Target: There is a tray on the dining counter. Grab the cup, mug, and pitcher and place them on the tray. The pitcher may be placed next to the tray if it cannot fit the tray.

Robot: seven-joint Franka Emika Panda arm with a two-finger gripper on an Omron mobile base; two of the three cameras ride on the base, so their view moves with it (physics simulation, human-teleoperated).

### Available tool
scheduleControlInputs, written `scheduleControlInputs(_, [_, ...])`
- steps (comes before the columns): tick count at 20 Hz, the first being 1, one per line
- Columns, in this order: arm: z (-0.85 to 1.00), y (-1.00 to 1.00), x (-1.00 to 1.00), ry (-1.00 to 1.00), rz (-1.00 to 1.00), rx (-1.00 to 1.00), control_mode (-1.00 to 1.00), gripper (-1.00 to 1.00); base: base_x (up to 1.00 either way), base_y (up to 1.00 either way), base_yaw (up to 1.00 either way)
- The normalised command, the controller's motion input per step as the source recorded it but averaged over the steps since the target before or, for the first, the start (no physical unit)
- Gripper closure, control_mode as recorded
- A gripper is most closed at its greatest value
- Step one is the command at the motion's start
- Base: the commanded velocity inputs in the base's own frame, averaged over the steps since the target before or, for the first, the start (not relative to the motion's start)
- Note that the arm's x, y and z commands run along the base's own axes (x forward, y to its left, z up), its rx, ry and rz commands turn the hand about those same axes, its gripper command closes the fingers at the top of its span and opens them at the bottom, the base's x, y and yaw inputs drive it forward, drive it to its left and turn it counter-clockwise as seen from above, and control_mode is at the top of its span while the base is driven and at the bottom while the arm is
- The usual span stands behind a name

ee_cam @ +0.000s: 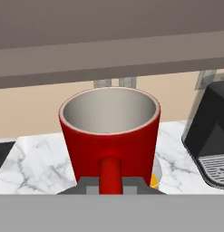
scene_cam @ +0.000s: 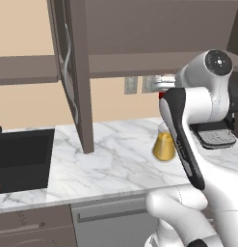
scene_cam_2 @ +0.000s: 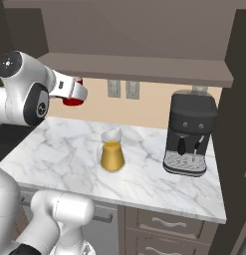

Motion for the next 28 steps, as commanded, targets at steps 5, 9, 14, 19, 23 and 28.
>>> scheduleControlInputs(5, [-0.05, -0.22, -0.07, 0.02, 0.00, 0.00, -1.00, 1.00, 0.00, 0.00, 0.00])
scheduleControlInputs(9, [0.00, -0.08, 0.00, 0.00, 0.00, 0.00, 1.00, 1.00, -0.08, -0.08, 0.00])
scheduleControlInputs(14, [0.00, 0.00, 0.00, 0.00, 0.00, 0.00, 1.00, 1.00, -0.71, -0.28, 0.00])
scheduleControlInputs(19, [0.00, 0.00, 0.00, 0.00, 0.00, 0.00, 1.00, 1.00, -1.00, -0.34, 0.08])
scheduleControlInputs(23, [0.00, 0.00, 0.00, 0.00, 0.00, 0.00, 1.00, 1.00, -1.00, -0.42, 0.25])
scheduleControlInputs(28, [0.00, 0.00, 0.00, 0.00, 0.00, 0.00, 1.00, 1.00, -0.74, -0.09, 0.66])
